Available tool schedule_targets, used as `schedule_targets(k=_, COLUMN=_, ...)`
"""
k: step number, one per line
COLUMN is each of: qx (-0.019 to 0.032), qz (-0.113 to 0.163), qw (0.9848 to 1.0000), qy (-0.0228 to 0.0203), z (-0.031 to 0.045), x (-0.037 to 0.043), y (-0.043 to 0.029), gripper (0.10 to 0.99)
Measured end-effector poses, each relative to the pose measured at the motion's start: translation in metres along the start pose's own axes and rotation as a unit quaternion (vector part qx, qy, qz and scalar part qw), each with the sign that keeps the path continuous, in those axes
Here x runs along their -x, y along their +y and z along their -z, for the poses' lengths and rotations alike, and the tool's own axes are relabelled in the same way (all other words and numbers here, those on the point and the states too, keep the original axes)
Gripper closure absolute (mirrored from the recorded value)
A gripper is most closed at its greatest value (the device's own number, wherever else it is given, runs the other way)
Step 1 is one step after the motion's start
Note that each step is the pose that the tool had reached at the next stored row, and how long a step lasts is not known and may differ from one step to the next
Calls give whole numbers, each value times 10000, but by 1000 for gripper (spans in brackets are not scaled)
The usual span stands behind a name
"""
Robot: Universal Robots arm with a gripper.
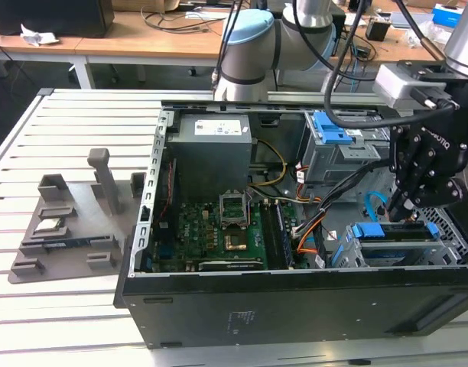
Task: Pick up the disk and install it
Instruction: 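Insert the second disk wire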
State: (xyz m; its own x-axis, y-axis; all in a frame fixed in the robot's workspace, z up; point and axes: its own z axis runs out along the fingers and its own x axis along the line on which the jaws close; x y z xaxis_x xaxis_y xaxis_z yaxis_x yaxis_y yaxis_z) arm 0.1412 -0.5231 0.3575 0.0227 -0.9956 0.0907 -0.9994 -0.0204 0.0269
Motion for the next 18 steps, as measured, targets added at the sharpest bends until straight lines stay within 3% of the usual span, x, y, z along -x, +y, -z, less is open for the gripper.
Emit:
schedule_targets(k=7, qx=-1, qz=2, qw=10000, qy=-79, z=-78, x=-4, y=-87, gripper=925)
schedule_targets(k=18, qx=-1, qz=2, qw=10000, qy=-89, z=-179, x=-8, y=-125, gripper=925)
